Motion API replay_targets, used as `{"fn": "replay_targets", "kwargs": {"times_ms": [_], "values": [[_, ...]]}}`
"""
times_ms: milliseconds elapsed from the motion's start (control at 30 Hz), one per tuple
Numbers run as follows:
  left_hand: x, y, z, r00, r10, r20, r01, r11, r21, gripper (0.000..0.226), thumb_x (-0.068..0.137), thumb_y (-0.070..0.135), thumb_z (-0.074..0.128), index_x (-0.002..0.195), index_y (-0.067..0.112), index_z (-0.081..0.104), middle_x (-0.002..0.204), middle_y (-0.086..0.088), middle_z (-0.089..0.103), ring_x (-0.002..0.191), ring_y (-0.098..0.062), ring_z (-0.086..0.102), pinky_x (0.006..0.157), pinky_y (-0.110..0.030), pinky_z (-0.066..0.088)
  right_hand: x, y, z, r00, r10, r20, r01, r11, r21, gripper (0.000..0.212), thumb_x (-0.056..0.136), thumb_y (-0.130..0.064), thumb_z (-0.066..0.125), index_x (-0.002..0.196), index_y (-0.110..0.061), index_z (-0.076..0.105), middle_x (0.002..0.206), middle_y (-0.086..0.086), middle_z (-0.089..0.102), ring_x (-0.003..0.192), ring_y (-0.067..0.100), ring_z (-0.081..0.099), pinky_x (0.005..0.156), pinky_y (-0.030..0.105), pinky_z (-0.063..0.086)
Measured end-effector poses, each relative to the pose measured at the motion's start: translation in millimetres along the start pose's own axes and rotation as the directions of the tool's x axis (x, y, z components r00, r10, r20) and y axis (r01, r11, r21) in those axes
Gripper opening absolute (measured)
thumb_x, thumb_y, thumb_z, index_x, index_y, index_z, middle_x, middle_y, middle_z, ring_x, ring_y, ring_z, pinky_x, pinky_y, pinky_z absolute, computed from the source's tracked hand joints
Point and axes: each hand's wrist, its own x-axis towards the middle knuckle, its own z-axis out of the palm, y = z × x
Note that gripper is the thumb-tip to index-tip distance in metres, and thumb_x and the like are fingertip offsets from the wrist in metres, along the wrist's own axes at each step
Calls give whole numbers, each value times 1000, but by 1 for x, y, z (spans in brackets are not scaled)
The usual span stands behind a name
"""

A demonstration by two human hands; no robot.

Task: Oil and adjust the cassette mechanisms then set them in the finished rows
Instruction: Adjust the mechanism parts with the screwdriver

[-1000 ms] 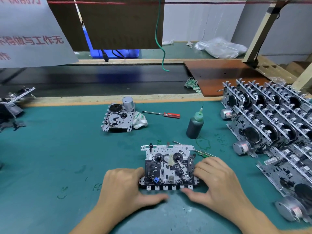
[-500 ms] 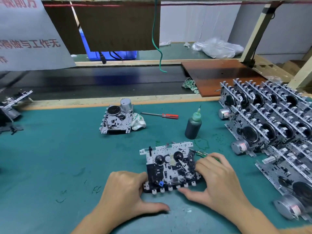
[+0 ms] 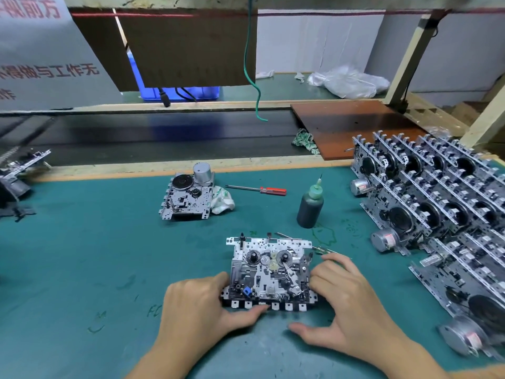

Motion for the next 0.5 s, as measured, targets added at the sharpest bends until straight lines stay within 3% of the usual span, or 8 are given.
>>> {"fn": "replay_targets", "kwargs": {"times_ms": [133,333,400,500], "values": [[4,-10,-4,994,94,61,-94,996,-10,68,56,87,44,48,20,35,32,6,38,31,-13,38,33,-17,30,0,-5,3,998,35,-43,-38,997,-73,47,76,-57,61,57,-14,55,62,-5,53,59,16,51,88,31,39],[1,-13,-4,951,306,51,-303,951,-59,58,61,82,50,57,25,36,34,5,37,32,-10,38,35,-20,26,4,-8,3,992,99,-76,-109,985,-135,54,64,-64,63,54,-13,53,57,-5,50,58,19,52,80,29,39],[1,-13,-5,952,307,22,-306,951,-42,61,64,81,49,52,22,37,35,5,37,31,-12,40,33,-19,27,5,-8,3,990,120,-74,-128,984,-120,53,65,-64,62,53,-13,53,56,-5,50,58,18,51,79,28,38],[0,-12,-3,974,225,-7,-225,974,19,70,77,81,37,47,18,39,34,3,39,30,-17,42,31,-17,30,5,-2,1,999,32,-10,-33,997,-73,47,71,-58,61,60,-13,53,63,-5,50,62,19,49,80,30,39]]}}
